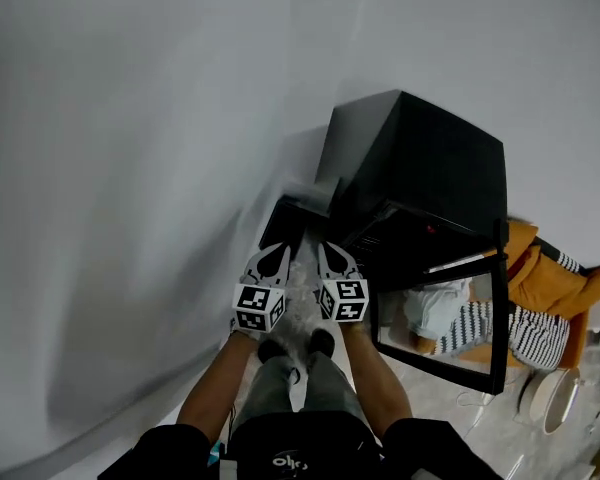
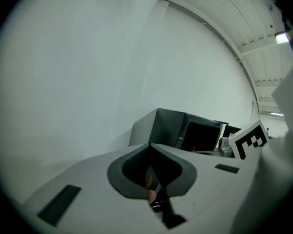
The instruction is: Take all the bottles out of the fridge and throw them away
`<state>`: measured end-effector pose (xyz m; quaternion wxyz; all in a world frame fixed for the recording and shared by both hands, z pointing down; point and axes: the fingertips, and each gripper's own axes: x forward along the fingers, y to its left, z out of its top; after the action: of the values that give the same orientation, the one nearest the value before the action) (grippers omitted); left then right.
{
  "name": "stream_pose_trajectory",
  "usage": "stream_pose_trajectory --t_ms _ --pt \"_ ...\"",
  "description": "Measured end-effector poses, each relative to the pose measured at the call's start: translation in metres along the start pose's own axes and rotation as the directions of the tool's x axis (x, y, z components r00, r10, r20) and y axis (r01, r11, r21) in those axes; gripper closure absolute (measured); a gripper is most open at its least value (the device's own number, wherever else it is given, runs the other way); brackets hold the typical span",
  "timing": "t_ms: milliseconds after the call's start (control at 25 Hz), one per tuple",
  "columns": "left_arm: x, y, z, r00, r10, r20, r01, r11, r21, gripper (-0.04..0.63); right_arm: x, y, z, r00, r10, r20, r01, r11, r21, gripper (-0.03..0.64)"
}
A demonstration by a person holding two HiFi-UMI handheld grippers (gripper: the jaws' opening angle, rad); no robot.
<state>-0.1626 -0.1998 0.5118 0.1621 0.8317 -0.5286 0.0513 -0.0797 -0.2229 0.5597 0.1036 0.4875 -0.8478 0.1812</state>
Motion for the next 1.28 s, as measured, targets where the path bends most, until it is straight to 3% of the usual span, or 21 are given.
stream_pose_trajectory --t_ms 200,520,920,1280 --pt "-0.028 -0.044 0.042 0.997 -0.077 0.022 0.077 0.997 0.02 0.589 -0.062 0.01 0.05 0.998 -0.042 0.048 0.042 0.999 0.015 0.609" --pt "-0.041 -0.126 0.063 0.985 -0.171 0.034 0.168 0.983 0.069 0.589 -0.151 -0.016 0.084 0.986 -0.115 0.123 0.115 0.993 0.005 0.61" --pt "-0.057 -0.228 0.066 0.98 -0.197 0.026 0.192 0.972 0.137 0.589 -0.282 -0.083 0.081 0.97 -0.174 0.17 0.175 0.985 0.006 0.609" --pt "-0.052 -0.323 0.07 0.963 -0.268 0.035 0.258 0.948 0.184 0.589 -0.372 -0.129 0.069 0.944 -0.249 0.217 0.242 0.968 0.061 0.61"
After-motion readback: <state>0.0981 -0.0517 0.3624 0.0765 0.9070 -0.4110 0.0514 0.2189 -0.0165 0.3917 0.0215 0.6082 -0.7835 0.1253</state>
